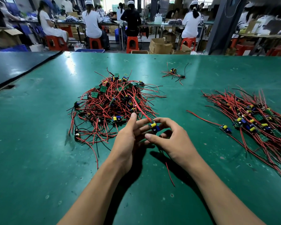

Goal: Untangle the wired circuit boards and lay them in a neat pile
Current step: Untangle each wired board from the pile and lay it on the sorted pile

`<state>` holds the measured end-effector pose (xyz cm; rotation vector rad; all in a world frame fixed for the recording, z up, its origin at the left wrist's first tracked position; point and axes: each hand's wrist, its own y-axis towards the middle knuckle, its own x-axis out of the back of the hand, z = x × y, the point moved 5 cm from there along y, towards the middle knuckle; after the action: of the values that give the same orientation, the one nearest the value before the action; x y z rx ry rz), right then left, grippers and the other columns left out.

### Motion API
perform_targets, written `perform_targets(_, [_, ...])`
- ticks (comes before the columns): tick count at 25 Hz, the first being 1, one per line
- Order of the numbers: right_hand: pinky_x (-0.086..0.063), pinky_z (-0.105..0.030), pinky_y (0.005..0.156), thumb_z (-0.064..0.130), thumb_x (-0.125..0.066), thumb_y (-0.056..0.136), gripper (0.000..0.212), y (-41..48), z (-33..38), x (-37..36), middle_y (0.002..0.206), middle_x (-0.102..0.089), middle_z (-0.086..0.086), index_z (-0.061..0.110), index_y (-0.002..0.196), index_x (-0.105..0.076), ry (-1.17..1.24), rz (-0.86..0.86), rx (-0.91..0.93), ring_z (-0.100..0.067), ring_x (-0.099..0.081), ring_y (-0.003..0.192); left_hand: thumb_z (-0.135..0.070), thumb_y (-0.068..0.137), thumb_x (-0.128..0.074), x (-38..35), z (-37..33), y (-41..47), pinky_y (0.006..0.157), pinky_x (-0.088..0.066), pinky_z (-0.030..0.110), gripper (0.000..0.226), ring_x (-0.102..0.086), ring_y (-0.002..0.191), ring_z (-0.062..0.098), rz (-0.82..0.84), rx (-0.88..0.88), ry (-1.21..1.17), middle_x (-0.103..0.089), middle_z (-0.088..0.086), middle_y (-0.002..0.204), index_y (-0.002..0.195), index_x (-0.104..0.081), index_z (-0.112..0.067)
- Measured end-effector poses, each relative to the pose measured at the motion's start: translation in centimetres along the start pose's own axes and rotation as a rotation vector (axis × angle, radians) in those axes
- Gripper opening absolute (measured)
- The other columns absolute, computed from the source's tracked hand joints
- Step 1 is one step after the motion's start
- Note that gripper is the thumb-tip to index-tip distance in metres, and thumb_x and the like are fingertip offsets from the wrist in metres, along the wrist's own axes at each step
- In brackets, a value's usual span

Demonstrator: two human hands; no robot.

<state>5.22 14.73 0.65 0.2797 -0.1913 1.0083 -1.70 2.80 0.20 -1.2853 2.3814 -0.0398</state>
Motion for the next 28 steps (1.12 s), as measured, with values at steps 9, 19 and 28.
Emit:
perform_targets(9, [-0.045,-0.01,0.069,0.024,-0.08,0.081,0.02,0.7,-0.4,2.0,0.086,-0.073,0.01,0.023,0.1,-0.074,-0.167,-0.228,0.047,0.003,-0.06,0.068,-0.035,0.098,-0.054,1.5,-0.6,0.3,0.073,-0.057,0.035,0.026,-0.071,0.086,0.021,-0.181,-0.299,0.341,-0.072,0.009,0.109,0.111,-0.067,-0.016])
perform_targets(19, [-0.043,-0.034,0.096,0.023,-0.077,0.082,0.034,0.0,0.4,2.7,0.112,-0.057,0.003,0.022,0.116,-0.071,-0.673,-0.245,0.176,-0.019,-0.054,0.108,-0.01,0.085,-0.058,5.4,-2.1,0.7,0.094,-0.052,0.044,0.062,-0.068,0.095,0.025,-0.456,-0.302,0.728,-0.064,0.011,0.124,0.143,-0.045,-0.027])
perform_targets(28, [-0.035,-0.036,0.107,0.042,-0.067,0.088,0.05,1.2,-2.9,3.9,0.137,-0.056,-0.006,0.021,0.134,-0.063,-0.821,-0.254,-0.063,-0.028,-0.046,0.128,-0.014,0.087,-0.062,5.4,-2.4,0.8,0.088,-0.054,0.047,0.066,-0.067,0.087,0.03,-0.427,-0.248,0.746,-0.069,-0.001,0.094,0.148,-0.04,-0.02])
